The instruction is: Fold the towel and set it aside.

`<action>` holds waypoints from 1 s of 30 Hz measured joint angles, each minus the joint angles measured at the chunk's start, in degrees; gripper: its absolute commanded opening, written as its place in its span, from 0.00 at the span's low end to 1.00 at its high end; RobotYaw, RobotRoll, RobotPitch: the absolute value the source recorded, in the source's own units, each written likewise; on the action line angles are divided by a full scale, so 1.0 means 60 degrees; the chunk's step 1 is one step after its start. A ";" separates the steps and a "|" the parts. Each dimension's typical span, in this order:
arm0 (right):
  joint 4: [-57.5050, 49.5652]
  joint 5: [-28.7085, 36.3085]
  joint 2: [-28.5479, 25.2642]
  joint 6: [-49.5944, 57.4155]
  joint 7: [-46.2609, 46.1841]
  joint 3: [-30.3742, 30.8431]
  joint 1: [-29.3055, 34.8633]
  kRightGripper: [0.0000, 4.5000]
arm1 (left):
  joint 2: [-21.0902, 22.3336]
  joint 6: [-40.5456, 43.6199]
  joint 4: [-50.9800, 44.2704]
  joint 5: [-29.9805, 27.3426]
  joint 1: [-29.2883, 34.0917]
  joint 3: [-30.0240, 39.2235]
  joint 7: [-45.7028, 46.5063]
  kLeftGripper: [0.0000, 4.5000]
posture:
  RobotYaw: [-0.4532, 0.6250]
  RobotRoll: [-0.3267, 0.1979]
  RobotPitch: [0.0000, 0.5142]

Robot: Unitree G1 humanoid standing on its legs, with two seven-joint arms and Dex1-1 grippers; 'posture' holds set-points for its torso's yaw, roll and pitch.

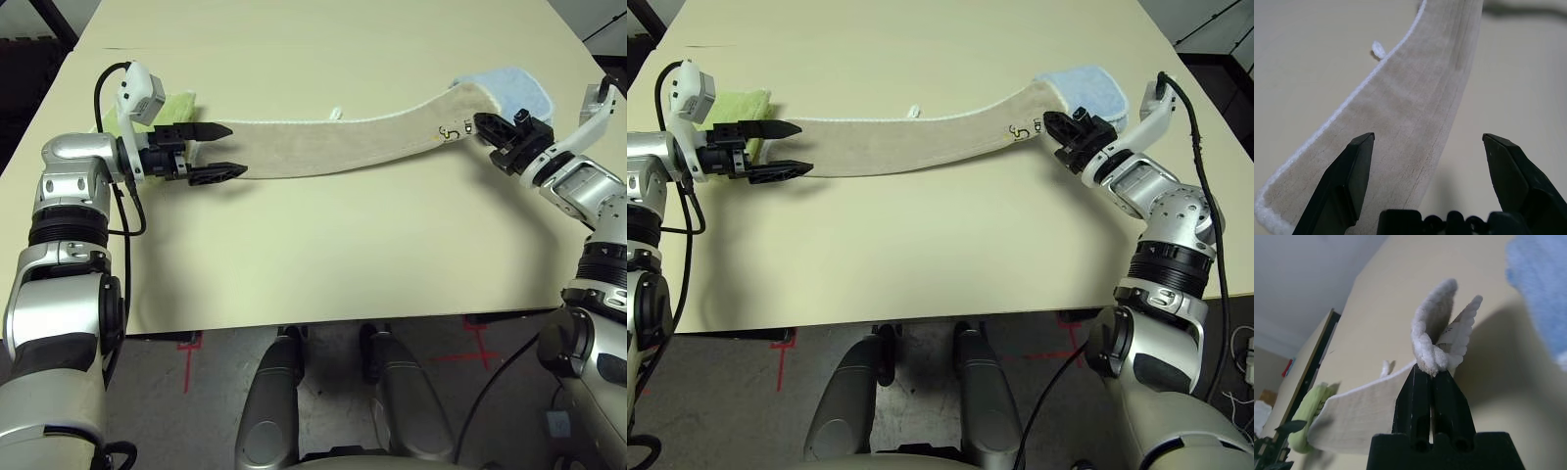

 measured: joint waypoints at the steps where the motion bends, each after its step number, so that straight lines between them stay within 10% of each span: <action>1: -0.0043 0.0042 -0.0002 0.0001 0.0087 0.0072 -0.0031 0.00 | 0.0000 0.0000 0.0000 0.0000 0.0000 0.0000 0.0000 1.00 | 0.41 0.62 0.51; 22: -0.1671 -0.0469 0.0032 -0.0083 0.1634 0.2978 -0.0156 0.00 | 0.0003 0.0014 0.0000 0.0003 -0.0001 -0.0003 0.0040 1.00 | 0.43 0.62 0.51; 30: -0.0992 -0.0468 -0.0114 -0.0287 0.0867 0.2007 -0.0628 0.00 | 0.0005 0.0020 0.0000 0.0004 -0.0001 -0.0024 0.0070 1.00 | 0.42 0.62 0.51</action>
